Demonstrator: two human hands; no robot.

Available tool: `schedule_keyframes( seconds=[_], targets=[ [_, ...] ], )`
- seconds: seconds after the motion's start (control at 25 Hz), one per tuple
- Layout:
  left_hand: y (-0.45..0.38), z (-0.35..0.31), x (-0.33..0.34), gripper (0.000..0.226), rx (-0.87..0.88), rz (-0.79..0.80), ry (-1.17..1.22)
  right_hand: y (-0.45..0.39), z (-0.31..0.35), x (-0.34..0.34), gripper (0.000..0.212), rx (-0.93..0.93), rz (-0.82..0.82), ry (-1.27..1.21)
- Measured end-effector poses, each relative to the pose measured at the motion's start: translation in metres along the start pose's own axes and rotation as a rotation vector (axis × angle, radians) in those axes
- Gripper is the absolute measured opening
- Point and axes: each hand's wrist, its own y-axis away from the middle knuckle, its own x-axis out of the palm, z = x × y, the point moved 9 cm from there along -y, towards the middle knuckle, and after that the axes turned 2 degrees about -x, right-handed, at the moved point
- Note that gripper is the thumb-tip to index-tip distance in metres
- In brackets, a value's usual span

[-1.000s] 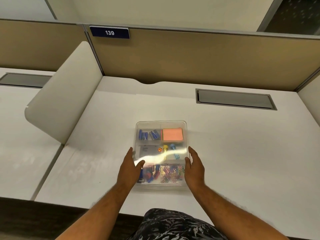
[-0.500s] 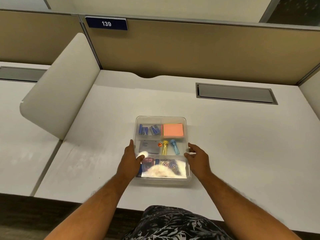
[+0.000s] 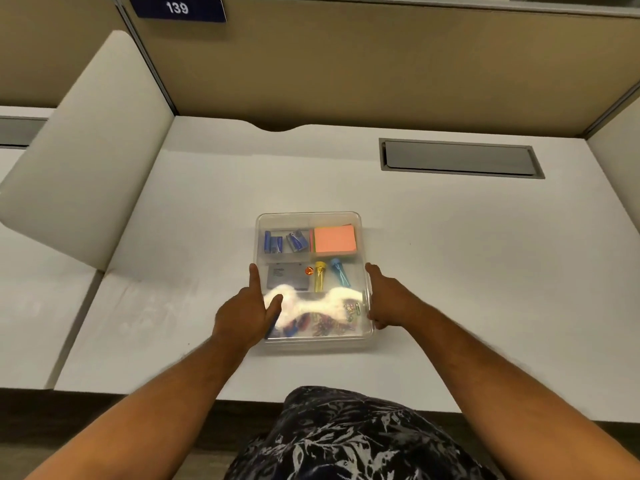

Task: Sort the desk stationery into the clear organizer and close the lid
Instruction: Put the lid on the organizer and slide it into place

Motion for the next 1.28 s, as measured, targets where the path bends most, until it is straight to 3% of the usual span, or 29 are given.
schedule_keyframes(
  seconds=[0.16,0.32,0.48,0.72,0.88,0.96,1.16,1.28],
  targets=[
    [-0.005,-0.002,-0.011,0.086,0.038,-0.047,0.023,-0.003,-0.007,-0.002,0.111,0.056,0.022,-0.158],
    [-0.011,-0.008,-0.01,0.06,-0.018,-0.049,0.229,0.009,-0.024,0.005,0.063,0.161,0.139,-0.535],
    [-0.001,-0.008,-0.001,0.08,-0.082,-0.045,0.267,0.026,-0.034,0.016,0.028,0.201,0.267,-0.649],
    [0.006,-0.005,0.005,0.118,-0.055,-0.024,0.154,0.022,-0.026,0.012,0.048,0.128,0.24,-0.452],
    [0.007,-0.01,0.0,0.119,-0.047,0.017,0.085,0.019,-0.025,0.013,0.045,0.073,0.159,-0.313],
    [0.005,-0.012,0.001,0.12,-0.058,0.05,0.041,0.021,-0.026,0.014,0.054,0.081,0.143,-0.303],
    [0.0,-0.011,-0.004,0.126,-0.152,0.102,-0.138,0.013,-0.01,0.013,0.095,0.057,0.217,-0.127],
    [-0.016,-0.017,-0.022,0.113,-0.137,0.124,-0.039,0.004,0.001,0.005,0.089,0.073,0.286,-0.017]
  ],
)
